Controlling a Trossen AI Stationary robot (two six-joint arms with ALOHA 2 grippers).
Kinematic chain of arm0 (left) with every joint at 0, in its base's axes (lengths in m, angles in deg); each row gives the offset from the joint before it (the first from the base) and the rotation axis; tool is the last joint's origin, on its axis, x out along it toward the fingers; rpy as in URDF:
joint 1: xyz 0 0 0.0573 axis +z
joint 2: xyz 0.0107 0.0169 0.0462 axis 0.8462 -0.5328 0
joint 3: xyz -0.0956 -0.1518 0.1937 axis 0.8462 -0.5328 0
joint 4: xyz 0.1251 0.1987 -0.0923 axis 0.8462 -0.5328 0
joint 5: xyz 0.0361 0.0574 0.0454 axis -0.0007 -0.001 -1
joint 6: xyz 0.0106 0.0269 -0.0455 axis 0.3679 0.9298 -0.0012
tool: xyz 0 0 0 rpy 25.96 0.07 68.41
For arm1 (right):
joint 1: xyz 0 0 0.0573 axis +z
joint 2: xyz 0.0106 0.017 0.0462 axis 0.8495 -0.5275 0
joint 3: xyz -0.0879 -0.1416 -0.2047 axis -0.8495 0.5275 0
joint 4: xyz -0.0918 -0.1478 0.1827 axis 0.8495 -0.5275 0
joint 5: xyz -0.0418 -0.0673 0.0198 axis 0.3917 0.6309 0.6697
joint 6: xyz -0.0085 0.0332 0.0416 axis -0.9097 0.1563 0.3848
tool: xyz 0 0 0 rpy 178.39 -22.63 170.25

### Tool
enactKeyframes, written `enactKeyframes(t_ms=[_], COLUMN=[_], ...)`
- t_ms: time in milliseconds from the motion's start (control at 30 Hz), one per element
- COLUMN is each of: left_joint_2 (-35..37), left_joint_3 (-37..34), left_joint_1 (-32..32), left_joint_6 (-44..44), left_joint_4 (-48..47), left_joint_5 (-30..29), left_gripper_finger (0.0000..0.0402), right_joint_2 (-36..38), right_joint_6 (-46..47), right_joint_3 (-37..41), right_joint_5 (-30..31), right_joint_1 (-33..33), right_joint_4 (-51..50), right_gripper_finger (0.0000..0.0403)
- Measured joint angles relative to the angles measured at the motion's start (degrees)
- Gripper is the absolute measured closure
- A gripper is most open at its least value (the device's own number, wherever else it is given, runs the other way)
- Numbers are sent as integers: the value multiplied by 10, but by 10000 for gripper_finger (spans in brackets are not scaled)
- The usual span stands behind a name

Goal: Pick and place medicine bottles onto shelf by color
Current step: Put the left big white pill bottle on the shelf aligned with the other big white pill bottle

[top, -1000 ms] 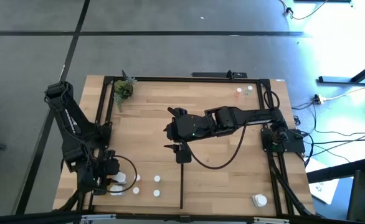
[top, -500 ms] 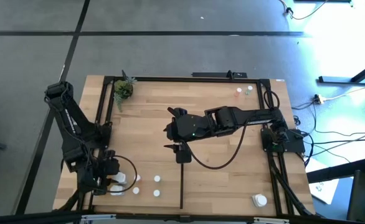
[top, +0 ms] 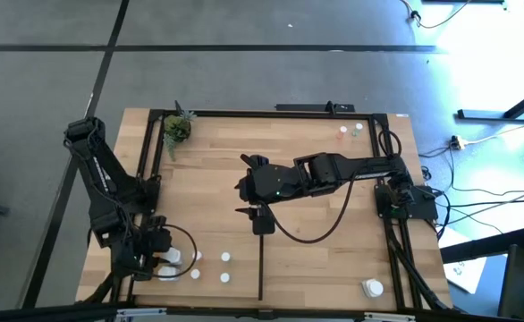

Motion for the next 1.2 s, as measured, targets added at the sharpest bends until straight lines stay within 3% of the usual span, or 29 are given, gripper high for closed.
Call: enactKeyframes(t_ms=[900,1200], left_joint_2=[0,0], left_joint_3=[0,0], left_joint_1=[0,0], left_joint_6=[26,26], left_joint_4=[-6,-19], left_joint_5=[-4,-5], left_gripper_finger=[215,215], right_joint_2=[0,0], right_joint_6=[-19,-61], right_joint_3=[0,0], right_joint_5=[-1,-92], right_joint_1=[0,0], right_joint_4=[-1,-1], right_gripper_finger=[131,131])
